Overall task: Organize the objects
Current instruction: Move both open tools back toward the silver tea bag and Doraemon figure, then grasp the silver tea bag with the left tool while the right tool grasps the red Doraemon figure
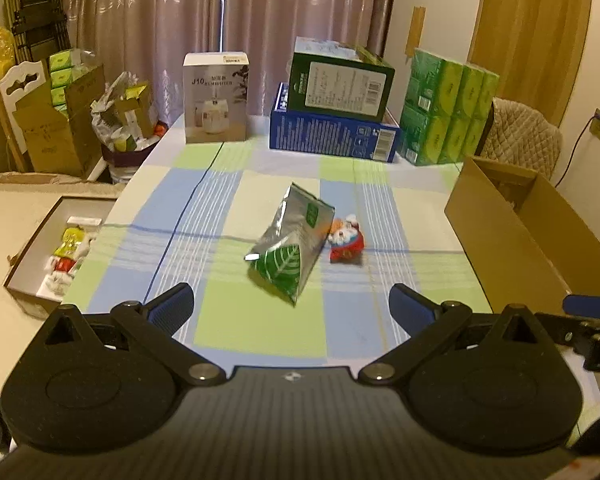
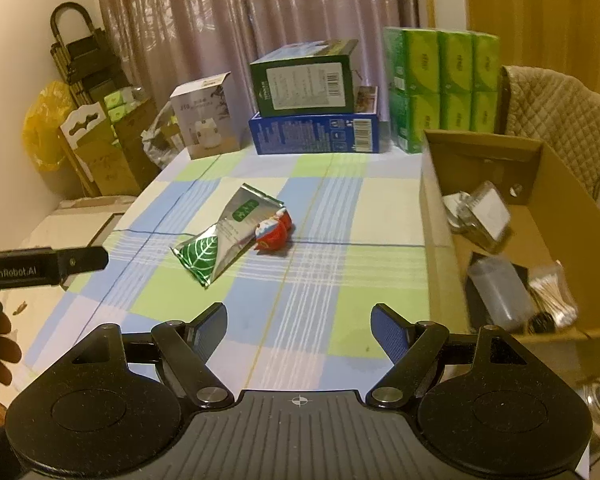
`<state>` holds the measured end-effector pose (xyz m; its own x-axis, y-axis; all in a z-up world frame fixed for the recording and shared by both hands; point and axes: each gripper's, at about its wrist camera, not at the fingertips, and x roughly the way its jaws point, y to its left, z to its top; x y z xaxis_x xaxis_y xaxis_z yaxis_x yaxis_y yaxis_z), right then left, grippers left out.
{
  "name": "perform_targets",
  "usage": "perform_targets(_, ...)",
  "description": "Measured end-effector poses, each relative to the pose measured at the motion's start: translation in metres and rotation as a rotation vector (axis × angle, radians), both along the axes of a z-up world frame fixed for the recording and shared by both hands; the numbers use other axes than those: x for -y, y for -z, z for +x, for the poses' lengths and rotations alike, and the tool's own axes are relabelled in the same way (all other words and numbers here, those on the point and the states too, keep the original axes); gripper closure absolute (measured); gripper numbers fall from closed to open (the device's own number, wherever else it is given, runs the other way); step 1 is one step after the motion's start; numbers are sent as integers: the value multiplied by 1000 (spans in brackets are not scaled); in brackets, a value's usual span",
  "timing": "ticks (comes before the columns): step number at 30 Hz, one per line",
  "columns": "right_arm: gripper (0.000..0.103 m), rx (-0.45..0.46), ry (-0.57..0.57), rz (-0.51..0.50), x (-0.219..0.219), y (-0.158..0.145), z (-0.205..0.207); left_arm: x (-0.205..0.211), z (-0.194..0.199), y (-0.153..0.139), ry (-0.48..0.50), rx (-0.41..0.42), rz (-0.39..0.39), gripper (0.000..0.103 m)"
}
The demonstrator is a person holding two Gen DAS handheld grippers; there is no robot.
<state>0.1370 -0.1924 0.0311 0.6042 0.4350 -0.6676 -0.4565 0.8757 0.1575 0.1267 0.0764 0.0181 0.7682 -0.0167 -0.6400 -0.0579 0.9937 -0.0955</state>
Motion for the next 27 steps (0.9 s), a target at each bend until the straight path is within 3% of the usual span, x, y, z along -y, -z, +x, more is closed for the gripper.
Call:
perform_targets(4, 27, -1, -5, 5, -16, 16, 23, -11, 27, 12, -21, -1, 24, 1)
perform_targets(20, 27, 3, -84, -12, -79, 90, 117, -35, 122, 78, -39, -82, -11, 1)
perform_targets(27, 27, -2, -135, -42, -99, 109, 148, -38, 162, 90, -16, -76, 58, 1)
